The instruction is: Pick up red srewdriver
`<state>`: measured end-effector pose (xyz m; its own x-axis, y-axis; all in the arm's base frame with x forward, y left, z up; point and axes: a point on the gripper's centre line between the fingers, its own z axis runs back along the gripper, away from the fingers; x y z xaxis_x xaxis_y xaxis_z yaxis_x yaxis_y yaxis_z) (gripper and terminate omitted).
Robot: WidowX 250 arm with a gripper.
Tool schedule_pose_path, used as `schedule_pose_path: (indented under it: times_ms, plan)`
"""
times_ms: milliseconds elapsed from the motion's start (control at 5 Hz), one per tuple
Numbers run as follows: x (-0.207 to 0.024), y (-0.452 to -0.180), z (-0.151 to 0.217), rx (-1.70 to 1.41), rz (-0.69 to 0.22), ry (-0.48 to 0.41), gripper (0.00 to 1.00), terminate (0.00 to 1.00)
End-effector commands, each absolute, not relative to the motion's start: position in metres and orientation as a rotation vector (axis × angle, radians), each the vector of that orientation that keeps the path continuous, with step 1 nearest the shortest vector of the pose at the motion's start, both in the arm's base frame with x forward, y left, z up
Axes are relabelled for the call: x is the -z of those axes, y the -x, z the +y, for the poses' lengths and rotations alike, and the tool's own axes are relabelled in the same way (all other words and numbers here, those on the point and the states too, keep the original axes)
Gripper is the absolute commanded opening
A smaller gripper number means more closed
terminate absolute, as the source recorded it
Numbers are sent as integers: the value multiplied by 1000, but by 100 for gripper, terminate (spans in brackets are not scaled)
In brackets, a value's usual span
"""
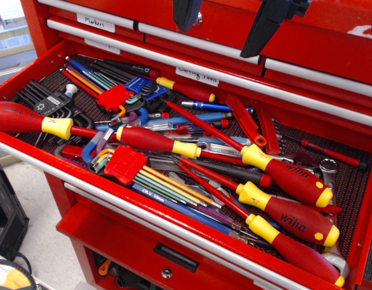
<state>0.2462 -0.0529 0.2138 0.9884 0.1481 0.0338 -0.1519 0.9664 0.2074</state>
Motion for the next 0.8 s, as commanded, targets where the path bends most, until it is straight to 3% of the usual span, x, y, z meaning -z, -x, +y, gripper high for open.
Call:
schedule_pose_path:
  times_ms: [0,400,600]
  plan:
    - [-214,-246,-53,-152,-18,-211,100,0]
    - [-171,-261,-27,356,13,-236,100,0]
    - [-145,-266,-15,467,-32,-226,100,0]
